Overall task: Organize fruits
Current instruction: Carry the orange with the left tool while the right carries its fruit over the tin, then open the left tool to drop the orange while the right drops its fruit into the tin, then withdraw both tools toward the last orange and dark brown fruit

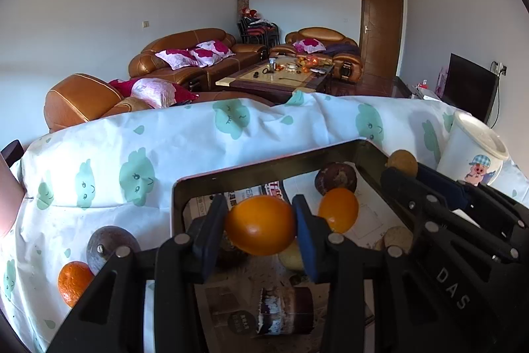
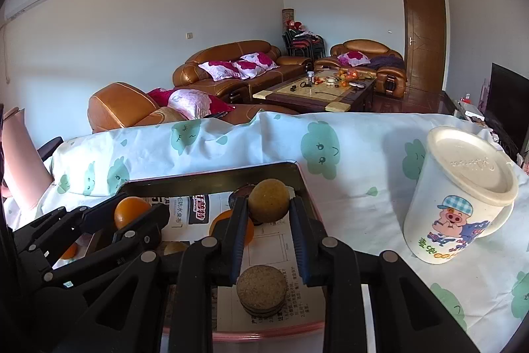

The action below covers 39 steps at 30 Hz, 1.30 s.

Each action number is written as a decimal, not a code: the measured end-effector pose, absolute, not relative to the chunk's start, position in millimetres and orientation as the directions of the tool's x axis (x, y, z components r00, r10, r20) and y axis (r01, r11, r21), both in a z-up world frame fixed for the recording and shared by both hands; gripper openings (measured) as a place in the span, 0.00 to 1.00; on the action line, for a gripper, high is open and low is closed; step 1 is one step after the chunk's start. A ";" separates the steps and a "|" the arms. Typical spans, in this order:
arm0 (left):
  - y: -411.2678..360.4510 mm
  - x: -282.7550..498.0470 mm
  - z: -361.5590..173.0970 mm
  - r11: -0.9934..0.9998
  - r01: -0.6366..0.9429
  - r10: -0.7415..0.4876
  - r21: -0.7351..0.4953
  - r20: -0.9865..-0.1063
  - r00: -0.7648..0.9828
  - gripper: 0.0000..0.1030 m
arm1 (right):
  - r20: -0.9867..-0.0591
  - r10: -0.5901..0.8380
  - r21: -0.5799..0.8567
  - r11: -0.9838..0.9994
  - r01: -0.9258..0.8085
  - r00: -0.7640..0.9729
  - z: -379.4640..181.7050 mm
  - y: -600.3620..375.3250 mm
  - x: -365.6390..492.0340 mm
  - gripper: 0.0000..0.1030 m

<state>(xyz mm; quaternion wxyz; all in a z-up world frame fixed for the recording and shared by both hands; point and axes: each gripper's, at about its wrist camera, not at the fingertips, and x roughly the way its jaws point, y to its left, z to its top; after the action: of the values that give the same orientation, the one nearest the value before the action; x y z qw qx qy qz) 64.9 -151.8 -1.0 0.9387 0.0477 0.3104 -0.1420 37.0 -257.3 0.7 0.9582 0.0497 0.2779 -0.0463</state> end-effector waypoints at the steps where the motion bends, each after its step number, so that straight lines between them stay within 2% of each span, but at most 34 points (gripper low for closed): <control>1: -152.2 64.9 -1.9 0.955 0.297 -0.236 0.003 -0.602 0.763 0.41 | -0.538 -0.057 0.072 0.991 0.114 0.841 0.2 -256.9 37.1 0.27; 13: -147.0 65.8 -5.3 0.960 0.279 -0.222 -0.007 -0.624 0.749 0.41 | -0.572 0.112 0.196 0.981 0.003 0.812 -7.0 -261.8 46.6 0.27; 15: -147.8 63.6 -4.7 0.964 0.267 -0.203 0.010 -0.621 0.757 0.45 | -0.582 0.150 0.244 0.970 -0.005 0.800 -10.6 -266.3 48.4 0.27; 17: -147.4 60.7 -3.5 0.967 0.254 -0.187 0.025 -0.610 0.770 0.56 | -0.569 0.161 0.263 0.965 -0.006 0.806 -10.3 -268.6 46.0 0.27; 18: -148.5 59.3 -3.6 0.965 0.262 -0.189 0.031 -0.611 0.769 0.81 | -0.559 0.175 0.283 0.959 -0.012 0.811 -9.5 -270.3 44.5 0.33; 19: -150.1 57.1 -3.3 0.962 0.269 -0.190 0.040 -0.609 0.770 1.00 | -0.547 0.205 0.315 0.949 -0.027 0.812 -9.2 -271.5 44.9 0.43; 20: -152.2 52.8 -1.7 0.961 0.270 -0.185 0.057 -0.595 0.782 0.99 | -0.536 0.226 0.342 0.939 -0.035 0.813 -8.4 -273.2 43.8 0.63; 21: -154.7 48.0 0.6 0.958 0.278 -0.186 0.075 -0.577 0.796 1.00 | -0.522 0.231 0.355 0.934 -0.037 0.821 -6.9 -273.7 41.4 0.73; 26: -162.7 32.8 7.8 0.950 0.274 -0.162 0.148 -0.514 0.842 1.00 | -0.460 0.133 0.287 0.958 0.005 0.878 8.3 -270.7 28.0 0.74; 32: -150.7 36.1 8.8 0.963 0.248 -0.155 0.106 -0.535 0.831 1.00 | -0.440 0.086 0.292 0.955 0.052 0.894 9.4 -277.8 25.3 0.74; 39: -132.1 29.9 8.4 0.970 0.220 -0.134 0.103 -0.526 0.840 1.00 | -0.368 -0.023 0.194 0.976 0.100 0.930 15.0 -267.4 9.9 0.74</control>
<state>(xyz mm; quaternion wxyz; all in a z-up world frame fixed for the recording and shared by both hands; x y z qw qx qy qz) 29.9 -132.1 8.4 0.9557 0.0800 0.2676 -0.0927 9.9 -267.4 15.0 0.9766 0.1051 0.1848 -0.0315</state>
